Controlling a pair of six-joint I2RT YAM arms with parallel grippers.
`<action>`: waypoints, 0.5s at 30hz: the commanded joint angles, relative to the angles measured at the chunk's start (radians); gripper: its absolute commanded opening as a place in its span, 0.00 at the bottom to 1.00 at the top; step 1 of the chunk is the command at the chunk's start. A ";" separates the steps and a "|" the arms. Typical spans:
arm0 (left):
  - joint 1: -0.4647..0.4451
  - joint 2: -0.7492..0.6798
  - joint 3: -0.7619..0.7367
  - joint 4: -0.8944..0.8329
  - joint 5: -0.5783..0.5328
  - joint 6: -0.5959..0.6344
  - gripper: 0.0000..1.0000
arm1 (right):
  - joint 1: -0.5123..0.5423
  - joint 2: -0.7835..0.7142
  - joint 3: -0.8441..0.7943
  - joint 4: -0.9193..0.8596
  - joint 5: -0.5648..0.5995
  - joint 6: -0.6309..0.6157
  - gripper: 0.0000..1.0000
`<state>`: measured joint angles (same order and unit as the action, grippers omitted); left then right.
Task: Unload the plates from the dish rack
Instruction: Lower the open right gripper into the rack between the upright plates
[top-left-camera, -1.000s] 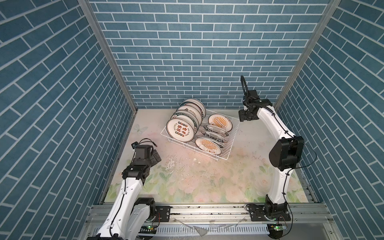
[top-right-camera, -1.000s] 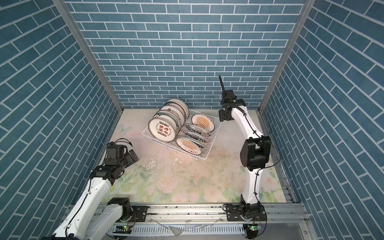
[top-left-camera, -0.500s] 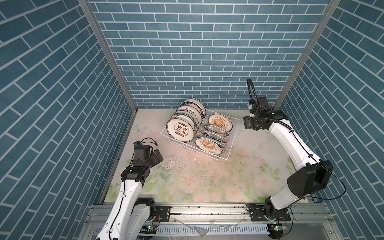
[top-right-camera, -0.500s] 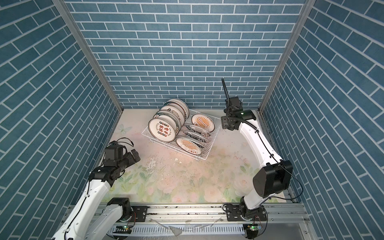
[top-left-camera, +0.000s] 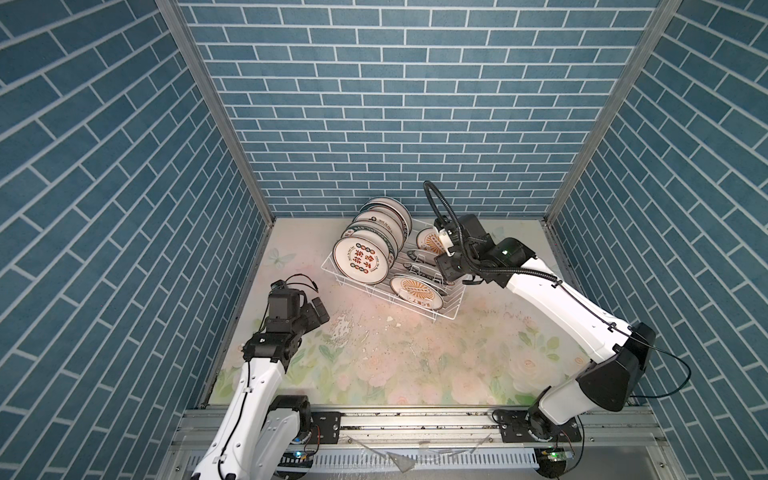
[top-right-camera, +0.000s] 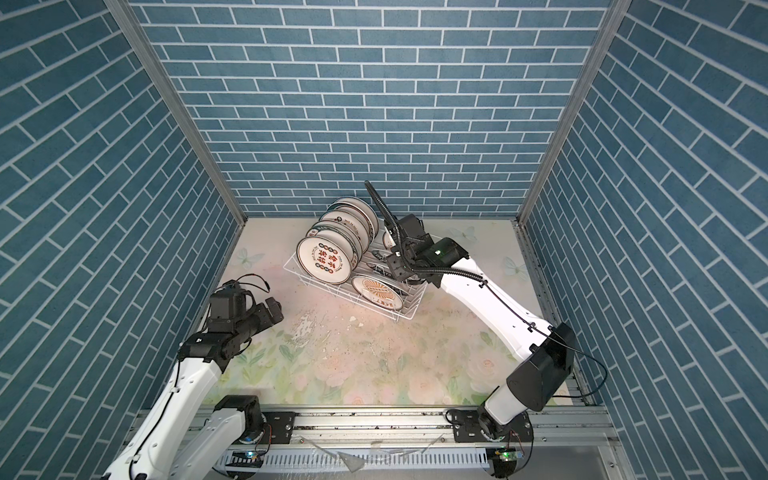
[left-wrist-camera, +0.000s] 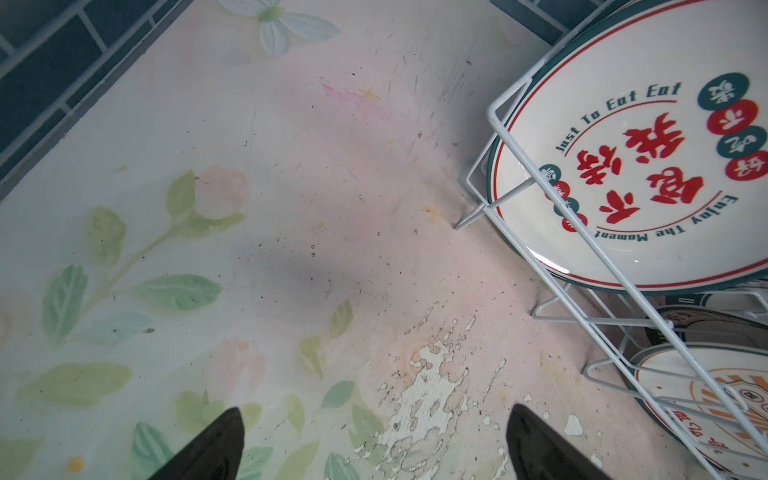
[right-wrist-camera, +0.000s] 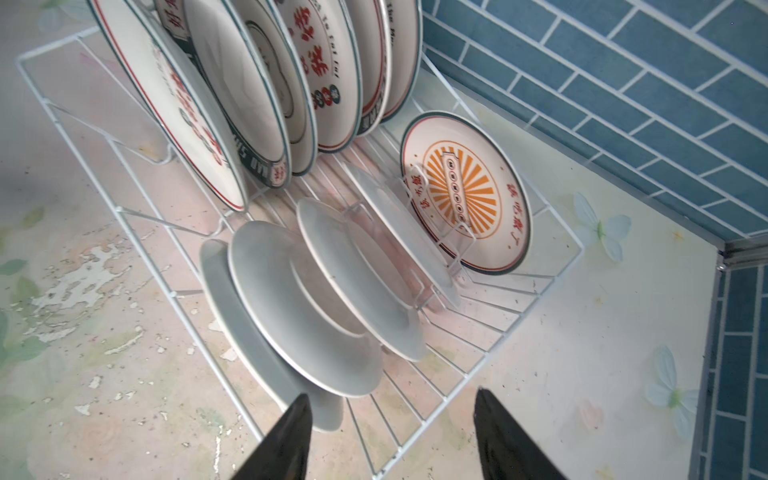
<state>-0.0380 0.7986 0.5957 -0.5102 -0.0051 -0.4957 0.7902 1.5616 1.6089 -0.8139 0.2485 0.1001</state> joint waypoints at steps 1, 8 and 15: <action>-0.003 -0.003 -0.007 0.001 0.008 0.016 0.99 | 0.042 0.035 0.018 0.027 0.032 -0.003 0.60; -0.002 0.007 -0.015 0.013 0.016 0.013 0.99 | 0.108 0.092 0.014 0.033 -0.022 -0.005 0.55; -0.002 0.013 -0.022 0.022 0.021 0.015 0.99 | 0.121 0.104 -0.032 0.070 -0.047 0.007 0.51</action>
<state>-0.0380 0.8101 0.5900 -0.4984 0.0063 -0.4923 0.9092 1.6623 1.6058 -0.7696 0.2207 0.1005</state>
